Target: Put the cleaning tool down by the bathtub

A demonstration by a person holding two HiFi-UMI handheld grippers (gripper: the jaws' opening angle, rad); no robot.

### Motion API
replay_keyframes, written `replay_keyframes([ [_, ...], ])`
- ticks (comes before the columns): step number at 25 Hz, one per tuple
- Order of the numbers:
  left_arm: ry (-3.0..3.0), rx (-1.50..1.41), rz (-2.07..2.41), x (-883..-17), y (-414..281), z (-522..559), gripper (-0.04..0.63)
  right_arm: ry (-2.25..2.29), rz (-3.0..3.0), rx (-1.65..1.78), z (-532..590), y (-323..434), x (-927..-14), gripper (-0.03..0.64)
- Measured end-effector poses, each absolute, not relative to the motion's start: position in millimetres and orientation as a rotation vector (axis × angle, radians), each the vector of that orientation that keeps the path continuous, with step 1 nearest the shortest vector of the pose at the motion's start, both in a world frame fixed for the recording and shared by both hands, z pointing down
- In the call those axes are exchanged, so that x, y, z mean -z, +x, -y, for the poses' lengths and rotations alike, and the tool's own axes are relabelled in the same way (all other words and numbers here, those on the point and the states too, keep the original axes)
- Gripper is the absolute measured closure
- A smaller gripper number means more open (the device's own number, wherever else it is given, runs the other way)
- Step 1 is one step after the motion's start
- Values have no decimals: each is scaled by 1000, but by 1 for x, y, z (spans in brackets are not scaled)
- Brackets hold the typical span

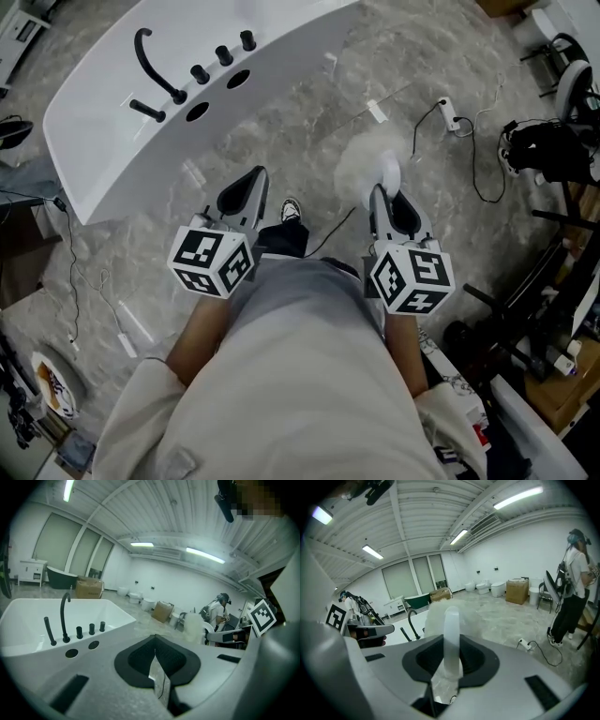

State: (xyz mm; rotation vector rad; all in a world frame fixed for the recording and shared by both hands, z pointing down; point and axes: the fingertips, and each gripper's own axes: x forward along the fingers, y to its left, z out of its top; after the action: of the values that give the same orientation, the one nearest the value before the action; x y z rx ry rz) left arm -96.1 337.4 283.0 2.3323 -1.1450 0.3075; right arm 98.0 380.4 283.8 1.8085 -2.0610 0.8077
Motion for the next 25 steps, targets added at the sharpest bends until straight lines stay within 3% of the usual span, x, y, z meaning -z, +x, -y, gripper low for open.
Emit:
replay_keyframes([
  [25,2337,-231,1143,-280,-114,-275,586,1823,2074,-745,-306,87,-267,537],
])
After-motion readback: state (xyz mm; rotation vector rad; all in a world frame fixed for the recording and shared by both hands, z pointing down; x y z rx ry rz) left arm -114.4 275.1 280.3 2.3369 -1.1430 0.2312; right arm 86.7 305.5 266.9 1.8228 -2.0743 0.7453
